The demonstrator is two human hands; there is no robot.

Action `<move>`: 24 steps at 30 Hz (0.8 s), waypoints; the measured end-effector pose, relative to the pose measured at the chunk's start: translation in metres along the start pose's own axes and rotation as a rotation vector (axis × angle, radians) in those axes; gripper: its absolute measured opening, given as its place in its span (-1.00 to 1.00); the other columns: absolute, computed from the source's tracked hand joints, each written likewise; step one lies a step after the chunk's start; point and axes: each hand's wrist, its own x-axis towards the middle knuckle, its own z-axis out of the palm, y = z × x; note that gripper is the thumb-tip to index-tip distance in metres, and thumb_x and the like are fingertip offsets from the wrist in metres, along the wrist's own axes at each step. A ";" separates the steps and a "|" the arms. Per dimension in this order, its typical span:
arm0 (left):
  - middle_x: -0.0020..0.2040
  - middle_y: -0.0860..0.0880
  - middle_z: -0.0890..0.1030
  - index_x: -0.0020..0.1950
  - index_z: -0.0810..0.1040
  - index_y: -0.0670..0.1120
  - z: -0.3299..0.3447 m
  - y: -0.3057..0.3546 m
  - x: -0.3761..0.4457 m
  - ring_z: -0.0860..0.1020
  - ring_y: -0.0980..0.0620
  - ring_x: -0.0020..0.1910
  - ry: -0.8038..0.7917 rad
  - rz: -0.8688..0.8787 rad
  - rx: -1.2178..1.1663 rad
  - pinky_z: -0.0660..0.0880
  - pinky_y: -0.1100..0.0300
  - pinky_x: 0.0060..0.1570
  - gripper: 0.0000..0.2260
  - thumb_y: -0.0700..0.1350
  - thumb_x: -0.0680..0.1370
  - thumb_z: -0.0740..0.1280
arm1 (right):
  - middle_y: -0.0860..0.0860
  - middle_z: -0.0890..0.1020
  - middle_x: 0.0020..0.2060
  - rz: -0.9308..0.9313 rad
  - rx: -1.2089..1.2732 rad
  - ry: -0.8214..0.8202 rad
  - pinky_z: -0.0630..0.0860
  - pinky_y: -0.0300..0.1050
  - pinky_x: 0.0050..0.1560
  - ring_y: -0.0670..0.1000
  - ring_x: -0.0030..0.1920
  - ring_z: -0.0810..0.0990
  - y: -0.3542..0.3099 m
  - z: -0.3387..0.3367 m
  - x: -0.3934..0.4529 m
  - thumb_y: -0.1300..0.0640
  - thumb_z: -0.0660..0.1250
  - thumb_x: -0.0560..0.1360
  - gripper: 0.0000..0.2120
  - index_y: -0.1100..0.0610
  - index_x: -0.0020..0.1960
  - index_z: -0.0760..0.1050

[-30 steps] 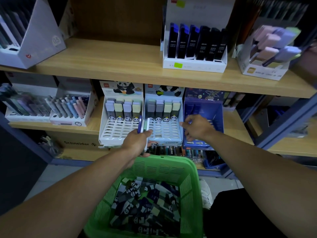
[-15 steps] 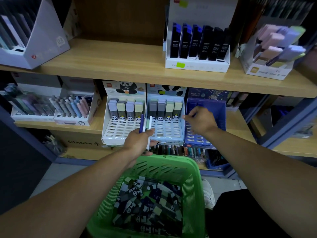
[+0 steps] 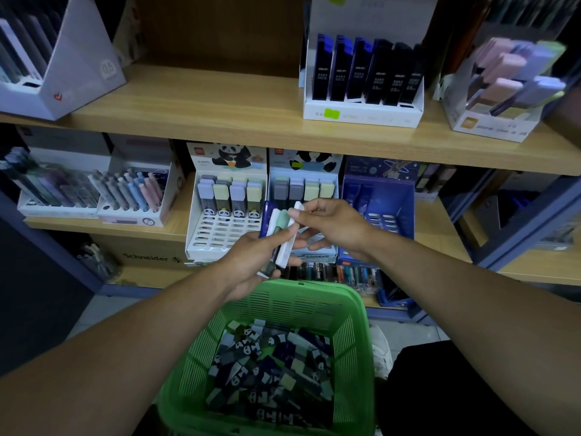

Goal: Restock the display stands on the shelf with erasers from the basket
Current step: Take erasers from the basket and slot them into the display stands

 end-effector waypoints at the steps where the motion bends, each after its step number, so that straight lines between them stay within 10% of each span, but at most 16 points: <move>1: 0.06 0.01 0.73 0.19 0.61 -0.06 -0.001 0.000 0.000 0.70 0.02 -0.07 -0.011 -0.011 -0.016 0.41 0.28 -0.43 -0.71 0.09 0.57 0.36 | 0.03 0.73 -0.15 0.007 0.034 0.018 0.66 -0.09 -0.13 -0.02 -0.16 0.71 0.001 -0.001 0.001 -0.04 0.48 0.47 -0.69 0.16 0.07 0.58; 12: 0.08 0.02 0.72 0.30 0.47 -0.16 0.004 -0.007 0.012 0.71 -0.02 -0.02 -0.040 -0.040 0.040 0.51 0.27 -0.40 -0.61 -0.01 0.56 0.42 | 0.12 0.70 -0.09 -0.081 0.371 0.461 0.64 -0.18 -0.20 0.02 -0.14 0.70 -0.001 -0.041 -0.010 0.21 0.48 0.49 -0.83 0.19 0.05 0.55; 17: 0.24 0.04 0.62 0.20 0.55 -0.11 0.035 -0.007 0.019 0.70 0.05 0.00 -0.092 0.040 0.107 0.60 0.22 -0.30 -0.78 -0.05 0.60 0.37 | 0.03 0.67 -0.05 -0.226 -0.156 0.748 0.59 -0.07 0.09 0.03 0.00 0.65 0.019 -0.085 -0.028 0.12 0.47 0.52 -0.82 0.07 0.11 0.61; 24: 0.29 0.05 0.57 0.28 0.53 -0.11 0.071 -0.017 0.027 0.64 0.05 0.18 -0.203 0.030 0.111 0.60 0.21 -0.27 -0.71 -0.04 0.60 0.38 | 0.09 0.67 0.14 -0.191 -0.498 0.685 0.57 -0.11 0.09 -0.03 0.00 0.62 0.036 -0.103 -0.030 0.12 0.34 0.62 -0.72 0.13 0.31 0.58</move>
